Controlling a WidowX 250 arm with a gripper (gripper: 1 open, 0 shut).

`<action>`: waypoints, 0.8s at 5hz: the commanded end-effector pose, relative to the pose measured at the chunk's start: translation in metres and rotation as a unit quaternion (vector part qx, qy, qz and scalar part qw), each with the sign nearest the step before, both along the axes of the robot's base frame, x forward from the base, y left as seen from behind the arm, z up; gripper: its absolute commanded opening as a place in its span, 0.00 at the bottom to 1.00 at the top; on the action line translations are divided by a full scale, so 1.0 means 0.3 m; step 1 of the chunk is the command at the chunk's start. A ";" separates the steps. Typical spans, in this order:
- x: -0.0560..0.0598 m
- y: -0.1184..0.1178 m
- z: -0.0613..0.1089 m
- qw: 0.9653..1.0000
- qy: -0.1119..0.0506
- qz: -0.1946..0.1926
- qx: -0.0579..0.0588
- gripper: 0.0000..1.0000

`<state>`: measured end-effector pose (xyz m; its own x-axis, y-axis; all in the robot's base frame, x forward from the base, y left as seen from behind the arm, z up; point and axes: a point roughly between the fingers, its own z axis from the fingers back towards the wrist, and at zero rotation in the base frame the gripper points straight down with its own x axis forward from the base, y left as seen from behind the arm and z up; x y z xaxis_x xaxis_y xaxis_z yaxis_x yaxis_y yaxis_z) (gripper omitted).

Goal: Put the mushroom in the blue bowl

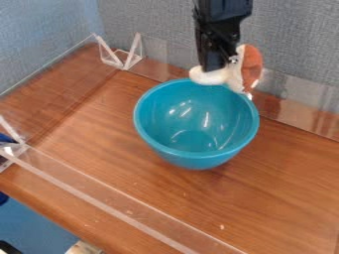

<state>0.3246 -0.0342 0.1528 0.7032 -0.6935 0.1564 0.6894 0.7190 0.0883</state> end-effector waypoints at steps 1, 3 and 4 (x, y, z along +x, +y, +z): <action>0.003 0.034 0.073 0.999 -0.035 0.019 0.001 0.00; 0.016 0.069 0.019 0.997 -0.025 0.071 0.007 0.00; 0.027 0.072 -0.018 0.995 -0.023 0.099 0.011 0.00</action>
<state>0.3290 -0.0127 0.1352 0.8212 -0.5522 0.1438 0.5406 0.8336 0.1136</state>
